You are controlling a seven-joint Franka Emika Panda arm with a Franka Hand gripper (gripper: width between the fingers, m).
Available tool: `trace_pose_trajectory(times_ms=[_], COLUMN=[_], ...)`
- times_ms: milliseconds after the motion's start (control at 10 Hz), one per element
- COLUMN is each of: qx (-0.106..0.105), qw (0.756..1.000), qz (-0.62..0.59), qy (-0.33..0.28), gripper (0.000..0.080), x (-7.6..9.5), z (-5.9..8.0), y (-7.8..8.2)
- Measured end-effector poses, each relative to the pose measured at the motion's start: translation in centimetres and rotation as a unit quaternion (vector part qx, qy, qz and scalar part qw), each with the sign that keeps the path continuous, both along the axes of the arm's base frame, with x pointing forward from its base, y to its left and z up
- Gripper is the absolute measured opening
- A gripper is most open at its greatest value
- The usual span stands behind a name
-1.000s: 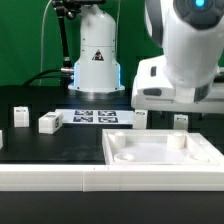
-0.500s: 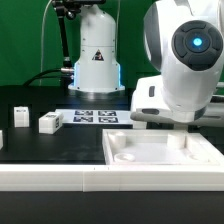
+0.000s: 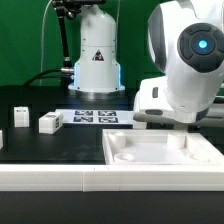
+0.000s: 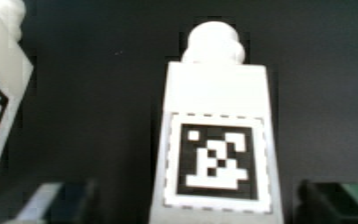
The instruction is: Assemble one leg
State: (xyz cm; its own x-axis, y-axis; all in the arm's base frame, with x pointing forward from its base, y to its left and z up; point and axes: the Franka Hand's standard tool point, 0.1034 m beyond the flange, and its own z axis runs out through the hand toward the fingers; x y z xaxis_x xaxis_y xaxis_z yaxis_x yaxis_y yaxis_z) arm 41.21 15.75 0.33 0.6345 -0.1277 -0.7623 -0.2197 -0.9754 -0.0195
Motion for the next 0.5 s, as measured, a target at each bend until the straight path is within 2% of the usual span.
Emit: trace_pose_trajectory(times_ms=[200,500], qx=[0.000,0.000], qw=[1.000,1.000], qz=[0.000,0.000], qy=[0.000,0.000], gripper=[0.0291,0.0291], x=[0.00,0.00], z=[0.00,0.00], y=[-0.01,-0.01])
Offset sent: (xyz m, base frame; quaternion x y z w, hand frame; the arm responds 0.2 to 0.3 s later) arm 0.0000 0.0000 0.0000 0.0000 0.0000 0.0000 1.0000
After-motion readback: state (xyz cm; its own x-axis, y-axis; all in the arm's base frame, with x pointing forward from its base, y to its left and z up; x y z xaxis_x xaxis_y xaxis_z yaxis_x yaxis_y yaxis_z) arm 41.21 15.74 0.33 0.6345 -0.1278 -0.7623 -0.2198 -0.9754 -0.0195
